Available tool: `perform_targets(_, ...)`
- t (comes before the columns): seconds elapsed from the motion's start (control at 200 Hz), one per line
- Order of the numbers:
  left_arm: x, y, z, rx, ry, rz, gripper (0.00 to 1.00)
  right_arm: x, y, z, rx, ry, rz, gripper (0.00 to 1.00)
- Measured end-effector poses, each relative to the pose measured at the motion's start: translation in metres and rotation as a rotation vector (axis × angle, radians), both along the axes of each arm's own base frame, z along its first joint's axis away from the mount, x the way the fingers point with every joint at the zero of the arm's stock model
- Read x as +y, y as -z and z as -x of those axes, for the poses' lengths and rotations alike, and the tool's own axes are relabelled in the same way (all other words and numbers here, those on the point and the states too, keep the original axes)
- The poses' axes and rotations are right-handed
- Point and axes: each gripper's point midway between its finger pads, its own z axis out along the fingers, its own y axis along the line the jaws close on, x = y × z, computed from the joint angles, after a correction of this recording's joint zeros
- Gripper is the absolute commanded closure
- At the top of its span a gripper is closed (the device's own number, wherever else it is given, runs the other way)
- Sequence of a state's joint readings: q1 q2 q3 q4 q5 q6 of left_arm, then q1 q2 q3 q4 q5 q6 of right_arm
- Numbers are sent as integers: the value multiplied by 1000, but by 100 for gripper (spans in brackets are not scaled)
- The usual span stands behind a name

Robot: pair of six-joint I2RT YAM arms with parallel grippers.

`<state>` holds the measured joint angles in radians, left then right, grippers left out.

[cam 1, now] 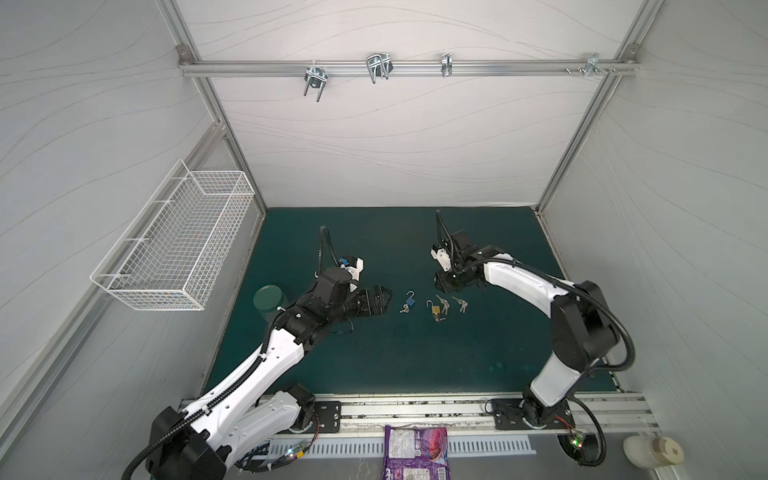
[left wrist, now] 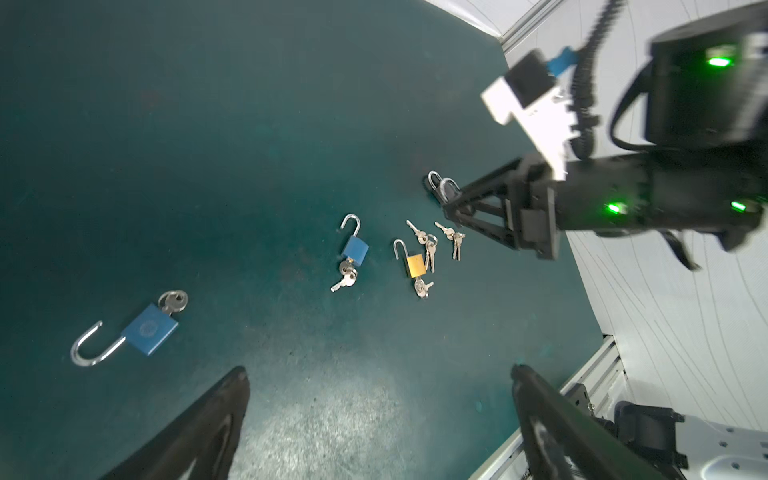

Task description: Lock with the key

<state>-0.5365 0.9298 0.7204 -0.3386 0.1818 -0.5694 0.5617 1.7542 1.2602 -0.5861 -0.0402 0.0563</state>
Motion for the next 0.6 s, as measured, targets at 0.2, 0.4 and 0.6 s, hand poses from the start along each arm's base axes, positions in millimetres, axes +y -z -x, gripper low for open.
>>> perform_targets(0.2,4,8,4,22,-22,11,1,3,24,-19,25,13,59,100)
perform_targets(0.4,4,13,4,42,-24,18,1,-1,36,-29,34,12,118,100)
perform_targets(0.6,3,15,4,53,-25,20,1,-3,45,-37,38,9,164,97)
